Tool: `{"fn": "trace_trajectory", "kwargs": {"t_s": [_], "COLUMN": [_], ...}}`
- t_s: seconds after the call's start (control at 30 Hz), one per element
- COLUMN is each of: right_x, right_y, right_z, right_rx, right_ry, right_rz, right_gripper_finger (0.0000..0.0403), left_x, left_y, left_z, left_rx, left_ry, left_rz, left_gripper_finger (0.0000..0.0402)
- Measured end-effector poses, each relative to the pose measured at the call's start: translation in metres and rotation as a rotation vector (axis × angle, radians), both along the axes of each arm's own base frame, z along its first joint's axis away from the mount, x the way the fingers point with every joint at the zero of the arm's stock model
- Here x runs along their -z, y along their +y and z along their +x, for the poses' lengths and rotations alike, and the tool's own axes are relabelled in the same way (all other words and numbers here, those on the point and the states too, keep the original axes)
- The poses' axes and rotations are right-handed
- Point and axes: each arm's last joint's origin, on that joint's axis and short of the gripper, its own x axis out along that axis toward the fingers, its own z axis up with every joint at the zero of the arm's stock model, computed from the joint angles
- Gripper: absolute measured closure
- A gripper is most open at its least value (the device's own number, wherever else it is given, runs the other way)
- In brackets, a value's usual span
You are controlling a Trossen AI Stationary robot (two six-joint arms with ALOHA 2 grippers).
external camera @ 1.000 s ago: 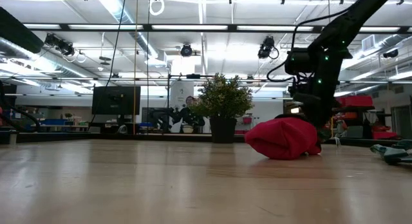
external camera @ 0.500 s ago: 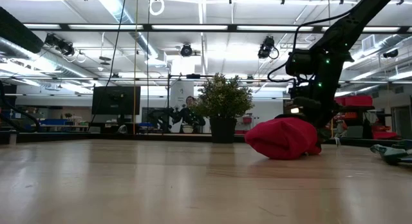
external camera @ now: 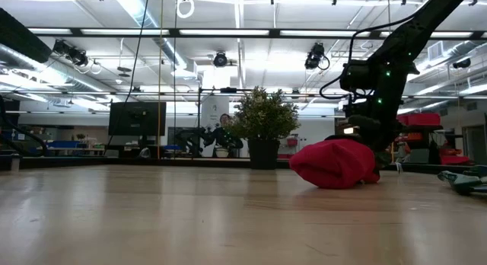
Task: Pick & Place Garden tools in Gardening bag
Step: Put the brown hand rake into the gardening bag
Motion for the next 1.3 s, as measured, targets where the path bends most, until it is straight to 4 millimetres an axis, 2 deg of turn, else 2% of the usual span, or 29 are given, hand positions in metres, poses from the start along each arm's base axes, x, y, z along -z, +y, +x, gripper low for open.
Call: {"fn": "trace_trajectory", "kwargs": {"t_s": [0.4, 1.3], "right_x": [0.01, 0.011], "right_y": [0.0, -0.001], "right_z": [0.001, 0.002], "right_rx": [-0.038, -0.06], "right_ry": [0.035, 0.043], "right_rz": [0.049, 0.041], "right_gripper_finger": [0.0194, 0.0347], "left_x": [0.0, 0.0], "left_y": [0.0, 0.0], "left_z": [0.0, 0.0], "left_rx": [0.0, -0.01], "left_ry": [0.0, 0.001], "left_rz": [-0.001, -0.025], "left_gripper_finger": [0.0285, 0.0285]}}
